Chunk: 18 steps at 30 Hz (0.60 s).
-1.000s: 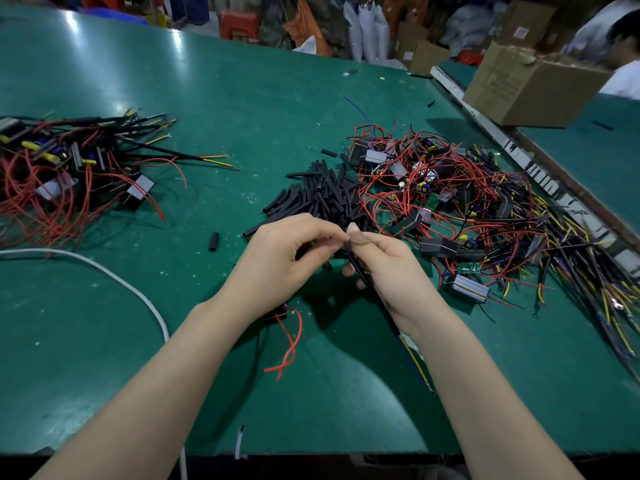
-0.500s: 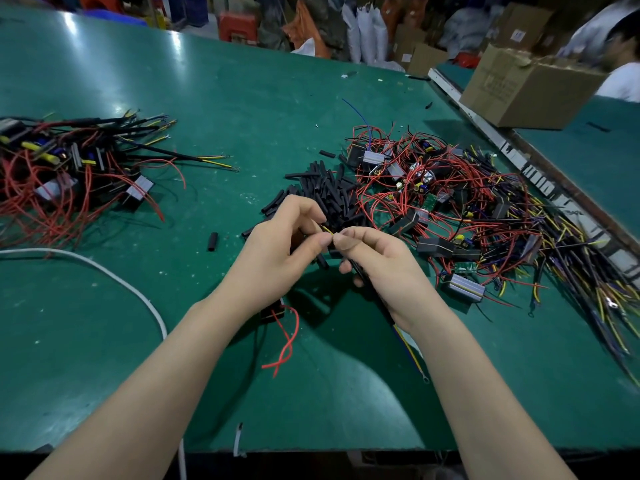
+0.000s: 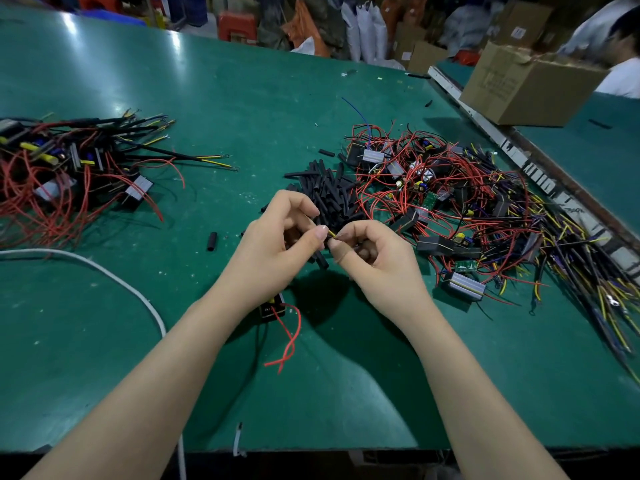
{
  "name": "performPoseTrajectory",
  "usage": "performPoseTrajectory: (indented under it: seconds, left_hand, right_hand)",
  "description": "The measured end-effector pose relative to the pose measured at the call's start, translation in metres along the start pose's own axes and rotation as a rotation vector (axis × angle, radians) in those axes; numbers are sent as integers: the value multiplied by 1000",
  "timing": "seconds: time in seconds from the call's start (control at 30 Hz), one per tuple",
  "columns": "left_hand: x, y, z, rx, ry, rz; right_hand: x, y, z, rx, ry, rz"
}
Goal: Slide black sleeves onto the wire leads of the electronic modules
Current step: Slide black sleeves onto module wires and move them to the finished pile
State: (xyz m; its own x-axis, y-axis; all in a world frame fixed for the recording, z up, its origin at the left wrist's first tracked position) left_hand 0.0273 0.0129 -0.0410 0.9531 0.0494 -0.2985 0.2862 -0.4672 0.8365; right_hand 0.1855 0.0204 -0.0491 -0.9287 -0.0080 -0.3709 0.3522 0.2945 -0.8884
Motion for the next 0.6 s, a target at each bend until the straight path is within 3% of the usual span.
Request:
performPoseTrajectory:
  seconds: [0.17,0.43,0.6]
  left_hand:
    - [0,-5,-3,-69,-48,-81]
    - [2,-5,-3,-71,-69,-82]
    - [3,-5,-2,-52,-68,-77]
  right_hand:
    - [-1,0,0,-175,133,254]
    - [-3,-6,5,-287,288,287]
    - [-1,-8,5,-403,250,333]
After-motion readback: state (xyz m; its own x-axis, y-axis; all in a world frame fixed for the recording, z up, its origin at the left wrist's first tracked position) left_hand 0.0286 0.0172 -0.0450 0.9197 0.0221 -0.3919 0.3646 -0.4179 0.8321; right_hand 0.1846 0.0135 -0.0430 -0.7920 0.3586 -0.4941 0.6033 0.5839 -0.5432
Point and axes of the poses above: each hand's wrist, its own z-axis away from the middle knuckle, its own x-axis out of the palm, y = z × x, the point moved 2 cm from there along -z, towards the middle knuckle, and after that the axes turned 5 degrees about x, right-handed, at the moved point
